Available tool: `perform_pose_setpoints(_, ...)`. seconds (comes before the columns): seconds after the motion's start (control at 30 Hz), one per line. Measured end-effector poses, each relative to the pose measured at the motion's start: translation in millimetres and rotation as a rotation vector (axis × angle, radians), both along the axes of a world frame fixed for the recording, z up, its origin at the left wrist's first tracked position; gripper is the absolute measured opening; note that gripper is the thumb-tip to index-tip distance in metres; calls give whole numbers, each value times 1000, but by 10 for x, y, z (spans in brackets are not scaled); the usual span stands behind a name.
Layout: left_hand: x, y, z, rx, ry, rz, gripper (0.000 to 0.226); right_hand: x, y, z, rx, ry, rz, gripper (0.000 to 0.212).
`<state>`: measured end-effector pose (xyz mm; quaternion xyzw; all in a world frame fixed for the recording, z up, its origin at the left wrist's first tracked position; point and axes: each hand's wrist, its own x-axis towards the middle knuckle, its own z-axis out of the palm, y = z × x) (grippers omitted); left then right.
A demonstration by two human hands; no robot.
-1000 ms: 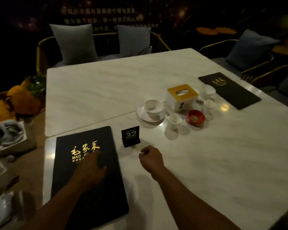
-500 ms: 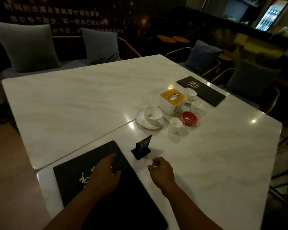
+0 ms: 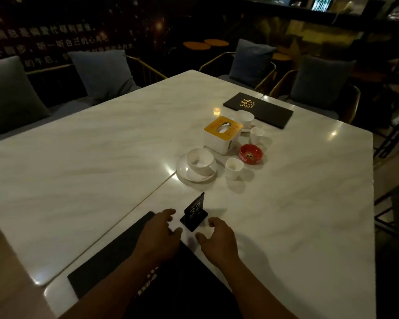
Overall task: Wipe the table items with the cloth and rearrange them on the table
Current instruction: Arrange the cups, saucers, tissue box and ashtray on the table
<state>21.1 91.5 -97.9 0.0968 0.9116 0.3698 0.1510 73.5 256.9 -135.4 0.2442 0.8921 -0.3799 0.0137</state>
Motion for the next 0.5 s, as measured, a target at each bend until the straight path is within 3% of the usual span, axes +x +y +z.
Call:
perform_pose_setpoints(0.13,-245,118,-79,-37,63,-39,60,-221,49,-167,17,-21,1,75)
perform_pose_setpoints(0.27,-437,207,-154,-4,166,-32,53,-462,86,-343,196,-42,77,104)
perform_pose_setpoints(0.37,-498,271,-187,5,221,-57,38,-541,103,-454,221,-110,87,83)
perform_pose_setpoints(0.5,-552,310,-188,-13,237,-99,19,-562,53,-683,292,3,56,73)
